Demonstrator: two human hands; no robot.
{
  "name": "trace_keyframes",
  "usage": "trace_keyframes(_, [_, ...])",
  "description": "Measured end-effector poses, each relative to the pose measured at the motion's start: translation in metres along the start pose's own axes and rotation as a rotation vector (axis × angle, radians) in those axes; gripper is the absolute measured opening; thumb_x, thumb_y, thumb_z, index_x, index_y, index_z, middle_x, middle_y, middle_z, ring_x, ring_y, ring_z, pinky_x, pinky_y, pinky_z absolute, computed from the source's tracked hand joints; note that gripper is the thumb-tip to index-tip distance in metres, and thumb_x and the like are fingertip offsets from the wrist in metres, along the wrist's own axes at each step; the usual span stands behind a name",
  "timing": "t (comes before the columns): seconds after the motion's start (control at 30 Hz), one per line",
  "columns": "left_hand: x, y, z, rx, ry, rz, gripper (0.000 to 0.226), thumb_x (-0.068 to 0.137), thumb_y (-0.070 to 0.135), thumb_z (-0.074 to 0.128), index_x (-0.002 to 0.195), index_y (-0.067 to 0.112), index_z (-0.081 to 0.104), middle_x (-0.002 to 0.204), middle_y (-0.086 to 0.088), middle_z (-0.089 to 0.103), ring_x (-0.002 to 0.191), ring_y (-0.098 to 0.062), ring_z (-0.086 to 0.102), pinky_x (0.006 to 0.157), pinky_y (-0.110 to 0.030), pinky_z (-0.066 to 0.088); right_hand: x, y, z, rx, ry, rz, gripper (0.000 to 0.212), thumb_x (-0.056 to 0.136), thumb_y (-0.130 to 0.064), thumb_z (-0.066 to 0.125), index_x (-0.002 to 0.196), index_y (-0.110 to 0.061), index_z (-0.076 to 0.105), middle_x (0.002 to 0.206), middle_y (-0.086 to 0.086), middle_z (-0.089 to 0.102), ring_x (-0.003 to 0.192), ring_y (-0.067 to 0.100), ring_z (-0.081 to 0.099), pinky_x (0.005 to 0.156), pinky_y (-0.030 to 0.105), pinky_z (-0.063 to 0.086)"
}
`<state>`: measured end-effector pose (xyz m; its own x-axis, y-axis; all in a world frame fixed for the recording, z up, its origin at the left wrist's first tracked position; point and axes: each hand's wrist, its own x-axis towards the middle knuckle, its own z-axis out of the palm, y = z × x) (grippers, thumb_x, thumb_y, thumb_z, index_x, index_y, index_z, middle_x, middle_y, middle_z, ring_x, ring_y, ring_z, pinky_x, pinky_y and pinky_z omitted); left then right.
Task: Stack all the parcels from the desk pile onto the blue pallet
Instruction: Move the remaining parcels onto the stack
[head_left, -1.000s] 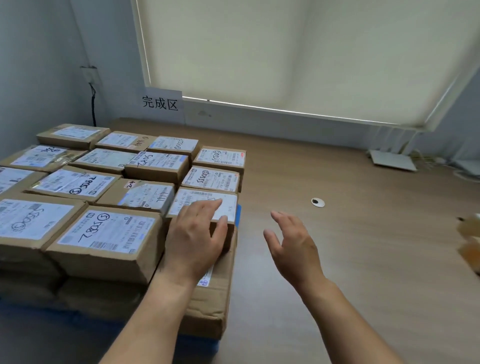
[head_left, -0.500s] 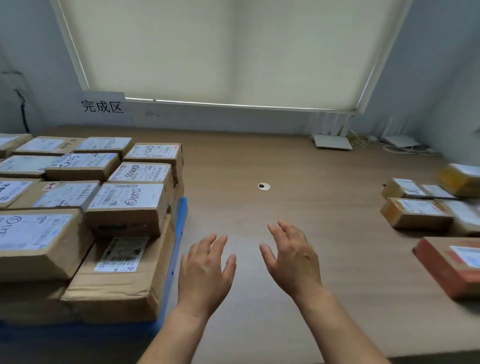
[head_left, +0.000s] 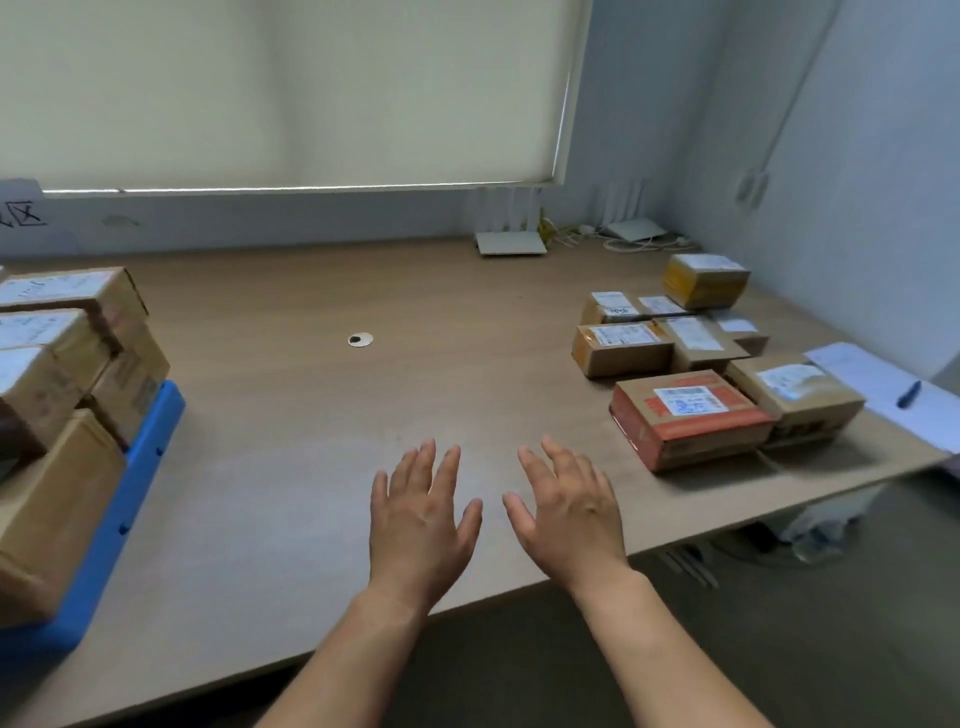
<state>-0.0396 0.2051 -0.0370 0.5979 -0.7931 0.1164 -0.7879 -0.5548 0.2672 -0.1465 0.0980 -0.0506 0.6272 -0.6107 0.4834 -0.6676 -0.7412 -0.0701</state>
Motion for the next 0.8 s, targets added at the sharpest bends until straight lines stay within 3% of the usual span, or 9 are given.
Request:
trace_keyframes(0.47, [0.034, 0.159, 0.045, 0.021, -0.077, 0.206, 0.062, 0.096, 0.054, 0.02, 0.15, 0.032, -0.002, 0.159, 0.003, -0.006, 0.146, -0.017, -0.007, 0.118, -0.043, -0.001, -0.02, 0.162, -0.025, -0.077, 0.095, 0.198, 0.056, 0.064, -0.038, 0.082, 0.112, -0.013, 0.067, 0.111, 0.014, 0.066, 0.099, 0.031, 0.065, 0.083, 0.045, 0.052])
trace_keyframes(0.67, [0.084, 0.206, 0.082, 0.007, -0.087, 0.242, 0.064, 0.095, 0.058, 0.019, 0.149, 0.034, -0.002, 0.159, 0.004, -0.008, 0.146, -0.017, -0.009, 0.117, -0.041, -0.007, -0.002, 0.223, -0.011, -0.106, 0.054, 0.275, 0.057, 0.065, -0.04, 0.081, 0.113, -0.012, 0.066, 0.112, 0.015, 0.066, 0.101, 0.031, 0.065, 0.085, 0.048, 0.051])
trace_keyframes(0.8, [0.138, 0.242, 0.104, -0.063, -0.073, 0.255, 0.065, 0.095, 0.058, 0.02, 0.15, 0.033, -0.002, 0.159, 0.004, -0.007, 0.146, -0.016, -0.008, 0.116, -0.039, -0.007, 0.037, 0.276, 0.004, -0.134, 0.014, 0.289, 0.054, 0.073, -0.043, 0.069, 0.116, -0.012, 0.063, 0.114, 0.014, 0.065, 0.103, 0.031, 0.064, 0.087, 0.049, 0.05])
